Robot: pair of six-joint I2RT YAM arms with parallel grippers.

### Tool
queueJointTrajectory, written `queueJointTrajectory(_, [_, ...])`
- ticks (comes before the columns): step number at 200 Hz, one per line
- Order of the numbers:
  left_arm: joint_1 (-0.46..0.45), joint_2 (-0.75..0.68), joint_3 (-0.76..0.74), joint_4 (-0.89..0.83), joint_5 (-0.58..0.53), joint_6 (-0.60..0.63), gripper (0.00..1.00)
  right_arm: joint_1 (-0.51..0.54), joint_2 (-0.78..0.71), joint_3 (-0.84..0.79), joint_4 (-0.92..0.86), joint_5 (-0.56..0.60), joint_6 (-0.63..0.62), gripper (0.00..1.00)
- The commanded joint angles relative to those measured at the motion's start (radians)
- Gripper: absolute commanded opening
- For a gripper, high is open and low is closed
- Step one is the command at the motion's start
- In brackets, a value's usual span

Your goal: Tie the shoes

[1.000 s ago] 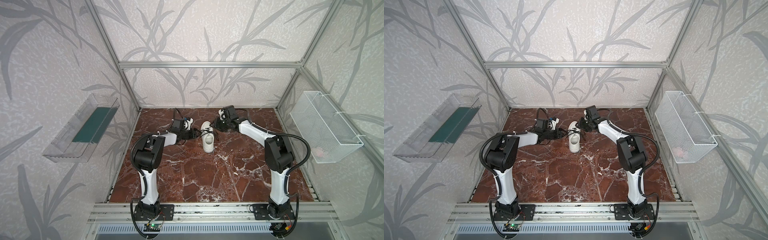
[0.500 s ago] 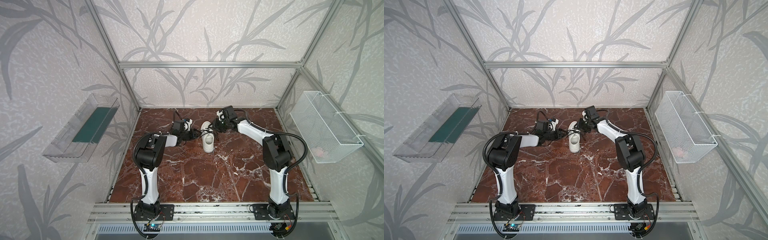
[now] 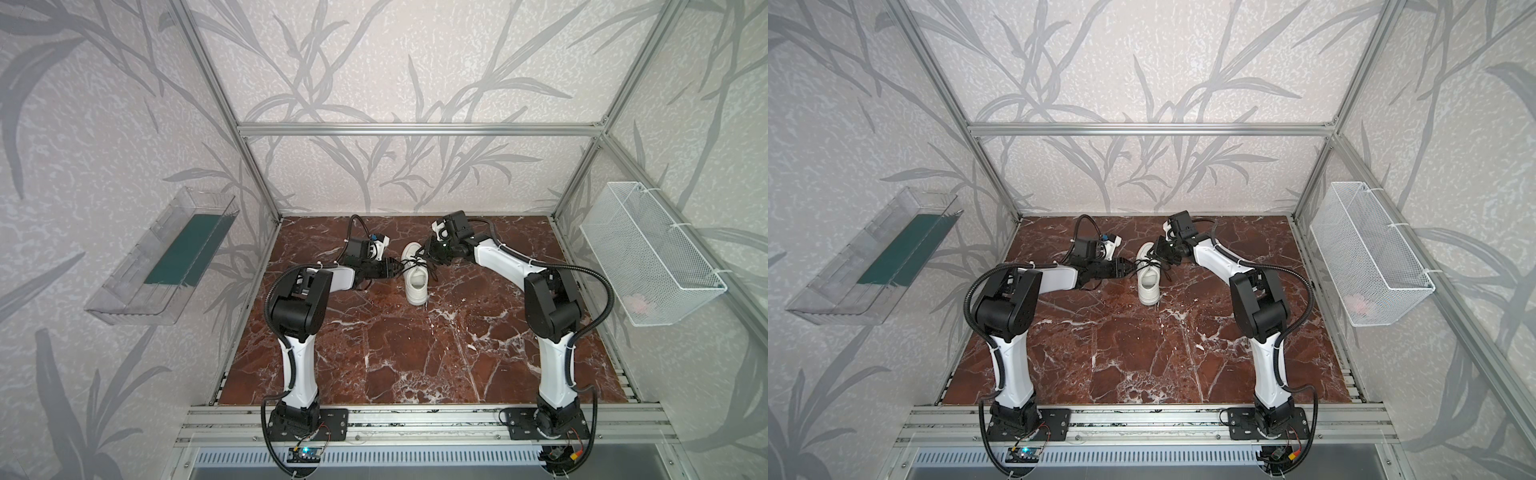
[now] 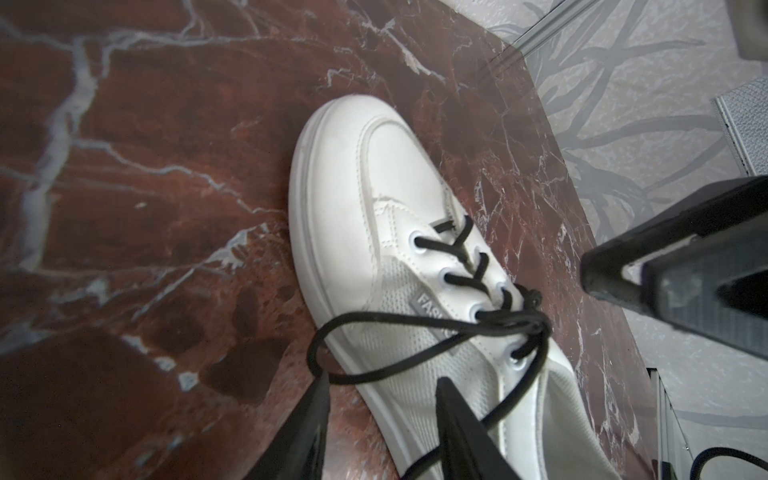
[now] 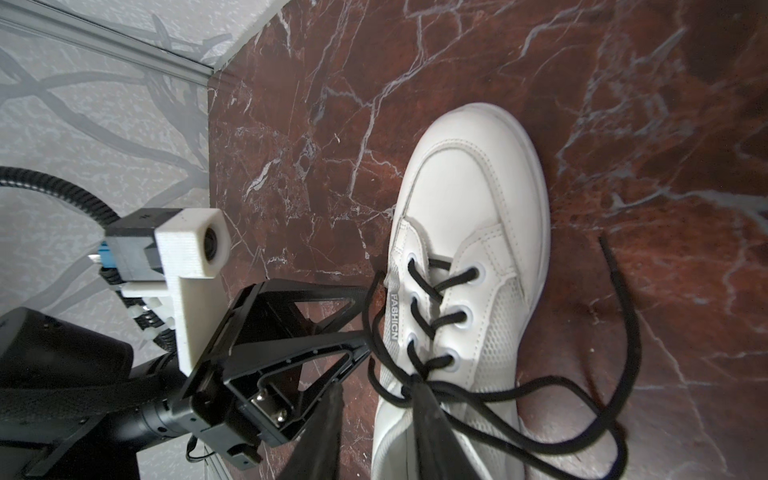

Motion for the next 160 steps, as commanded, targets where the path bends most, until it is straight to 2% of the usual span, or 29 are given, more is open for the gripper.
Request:
queueJointTrajectory(1, [-0.004, -0.010, 0.046, -0.029, 0.044, 0.067, 0.45, 0.002, 0.008, 0.030, -0.025, -0.018, -0.017, 0.30])
queueJointTrajectory(83, [-0.020, 0.030, 0.115, -0.103, 0.082, 0.104, 0.44, 0.000, 0.027, 0.045, -0.031, -0.036, -0.002, 0.29])
queueJointTrajectory(160, [-0.036, 0.055, 0.160, -0.186, 0.060, 0.176, 0.44, -0.010, 0.040, 0.048, -0.020, -0.061, 0.016, 0.29])
